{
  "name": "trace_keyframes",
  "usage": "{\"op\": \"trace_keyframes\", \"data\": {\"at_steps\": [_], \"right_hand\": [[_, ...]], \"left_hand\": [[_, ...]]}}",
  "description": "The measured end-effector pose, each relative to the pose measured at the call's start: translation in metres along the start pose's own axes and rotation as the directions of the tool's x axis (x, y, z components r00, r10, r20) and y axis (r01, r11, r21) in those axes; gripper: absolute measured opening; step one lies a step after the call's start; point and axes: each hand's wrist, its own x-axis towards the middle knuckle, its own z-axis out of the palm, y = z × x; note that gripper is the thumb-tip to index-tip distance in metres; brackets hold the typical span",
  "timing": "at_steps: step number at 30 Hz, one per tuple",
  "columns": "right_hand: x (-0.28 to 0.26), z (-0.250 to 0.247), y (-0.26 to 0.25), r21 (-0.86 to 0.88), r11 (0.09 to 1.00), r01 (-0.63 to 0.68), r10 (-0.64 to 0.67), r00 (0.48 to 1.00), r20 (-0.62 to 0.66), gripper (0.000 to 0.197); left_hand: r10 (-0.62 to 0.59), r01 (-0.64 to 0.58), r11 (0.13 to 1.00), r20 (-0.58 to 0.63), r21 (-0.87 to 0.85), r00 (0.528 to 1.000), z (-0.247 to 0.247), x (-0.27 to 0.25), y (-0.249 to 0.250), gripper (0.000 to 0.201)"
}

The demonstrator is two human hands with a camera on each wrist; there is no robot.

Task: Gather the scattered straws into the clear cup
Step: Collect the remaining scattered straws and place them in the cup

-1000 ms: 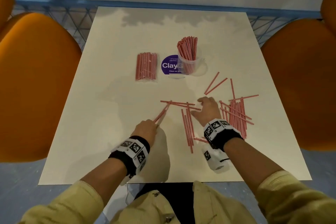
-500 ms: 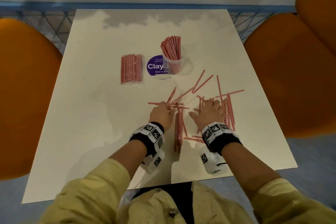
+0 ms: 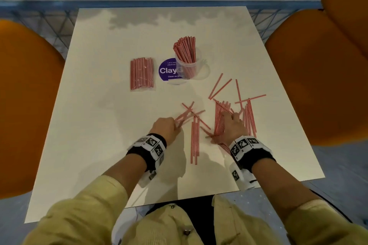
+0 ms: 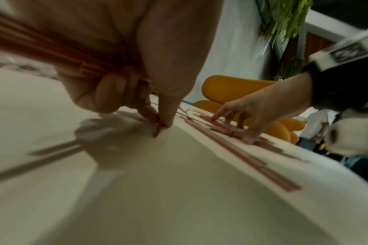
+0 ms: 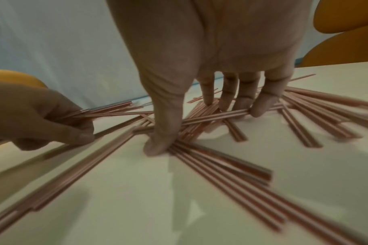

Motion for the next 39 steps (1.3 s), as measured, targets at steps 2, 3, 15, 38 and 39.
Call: {"op": "trace_keyframes", "data": {"at_steps": [2, 3, 15, 38, 39], "right_hand": [[0.000, 0.004, -0.007, 0.085, 0.996, 0.038, -0.035, 0.999, -0.034, 0.102], [0.000, 0.006, -0.011, 0.114, 0.992, 0.056, -0.050, 0.997, -0.058, 0.098], [-0.004, 0.010, -0.030, 0.353, 0.934, -0.054, 0.137, 0.967, -0.214, 0.079], [0.004, 0.018, -0.047, 0.822, 0.570, -0.016, 0.013, 1.000, 0.010, 0.029], [0.003, 0.017, -0.047, 0.863, 0.505, -0.027, -0.006, 0.999, 0.035, 0.029]], "left_hand": [[-0.020, 0.022, 0.997, 0.029, -0.080, 0.999, 0.008, -0.009, 0.011, 0.041], [-0.049, 0.052, 0.989, 0.025, -0.138, 0.998, 0.010, -0.010, 0.016, 0.044], [-0.088, 0.084, 0.973, -0.011, -0.216, 0.996, 0.027, 0.000, 0.051, 0.044], [-0.106, 0.146, 0.852, 0.107, -0.503, 0.989, 0.012, 0.013, 0.058, 0.055], [-0.099, 0.131, 0.841, 0.089, -0.525, 0.991, 0.011, 0.013, 0.055, 0.054]]}}
